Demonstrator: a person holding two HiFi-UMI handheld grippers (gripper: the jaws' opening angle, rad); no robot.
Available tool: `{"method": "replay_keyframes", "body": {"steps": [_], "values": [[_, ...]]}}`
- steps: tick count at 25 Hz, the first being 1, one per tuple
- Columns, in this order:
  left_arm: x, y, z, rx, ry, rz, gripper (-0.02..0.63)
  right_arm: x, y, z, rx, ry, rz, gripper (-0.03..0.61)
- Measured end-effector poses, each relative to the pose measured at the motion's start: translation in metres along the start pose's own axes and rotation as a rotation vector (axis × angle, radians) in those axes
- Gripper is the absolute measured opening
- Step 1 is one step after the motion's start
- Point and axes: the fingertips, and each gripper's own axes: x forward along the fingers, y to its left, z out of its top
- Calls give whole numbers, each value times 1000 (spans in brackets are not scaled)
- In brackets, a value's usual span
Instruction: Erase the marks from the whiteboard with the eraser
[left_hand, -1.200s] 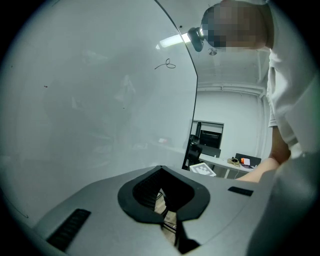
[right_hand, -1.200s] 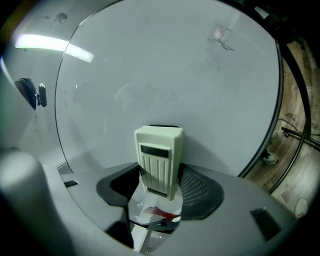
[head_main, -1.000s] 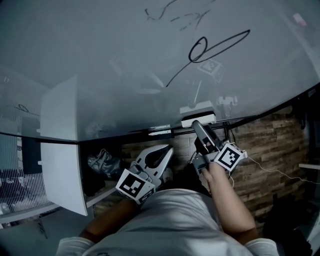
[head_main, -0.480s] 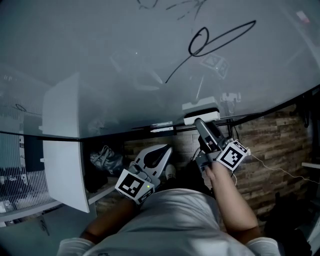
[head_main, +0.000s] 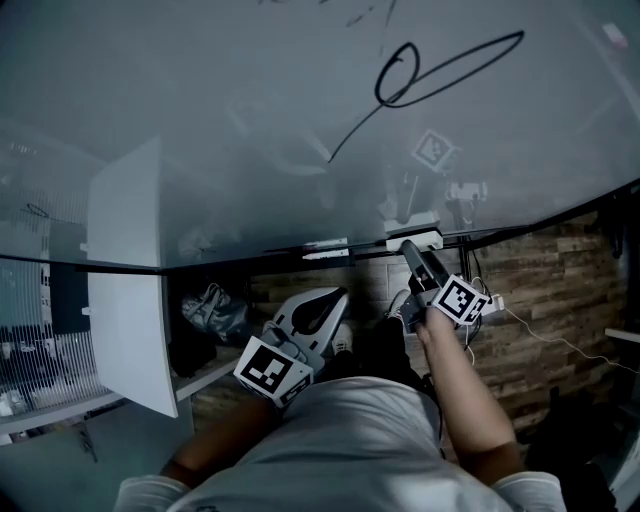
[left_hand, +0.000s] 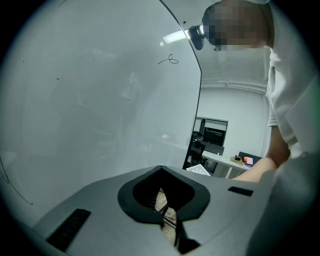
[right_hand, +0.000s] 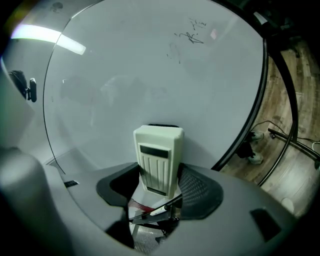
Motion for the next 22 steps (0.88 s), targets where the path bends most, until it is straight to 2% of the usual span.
{"method": "replay_keyframes", "body": {"steps": [5,8,13,17,22], "values": [[-13,-3,1,8,-10,-8,6,-3,5,-2,-8,-5,-15,242],[-28,-5,2,20,-24,-20,6,-11,27,-7,-75,-3,12,242],[-65,-8,6,32,-61,-54,6,-46,93,-26,-234,-31,83,242],[-95,-14,8,45,-97,-95,6,-80,159,-49,-411,-47,140,242],[-118,-20,2,46,-120,-128,6,-126,227,-74,-617,-83,167,242]]}}
